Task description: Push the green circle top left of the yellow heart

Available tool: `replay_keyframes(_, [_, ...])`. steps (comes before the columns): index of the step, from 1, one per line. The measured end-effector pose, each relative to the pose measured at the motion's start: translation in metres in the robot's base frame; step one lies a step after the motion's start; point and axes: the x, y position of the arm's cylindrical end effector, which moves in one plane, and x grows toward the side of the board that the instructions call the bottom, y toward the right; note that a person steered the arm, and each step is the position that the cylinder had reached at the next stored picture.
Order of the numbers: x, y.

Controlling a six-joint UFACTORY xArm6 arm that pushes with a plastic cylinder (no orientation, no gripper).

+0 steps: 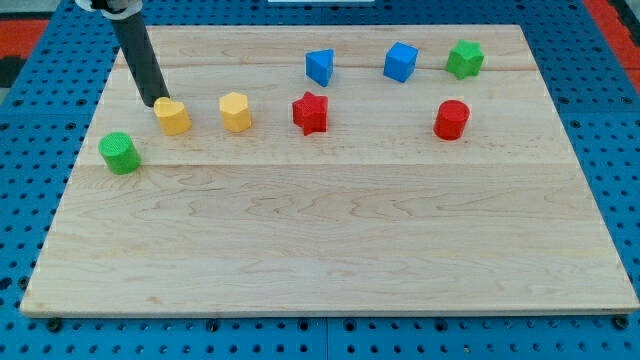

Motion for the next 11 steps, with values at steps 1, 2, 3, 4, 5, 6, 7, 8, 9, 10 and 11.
replay_keyframes(1, [0.027, -0.079])
replay_keyframes(2, [0.043, -0.095])
replay_keyframes(3, [0.083, -0.088])
replay_keyframes(4, [0.147, -0.059])
replay_keyframes(5, [0.15, -0.042])
replay_keyframes(6, [0.122, -0.036])
replay_keyframes(7, [0.104, -0.037])
replay_keyframes(8, [0.08, -0.037])
replay_keyframes(9, [0.047, -0.037])
replay_keyframes(10, [0.016, -0.037])
replay_keyframes(11, [0.027, -0.039])
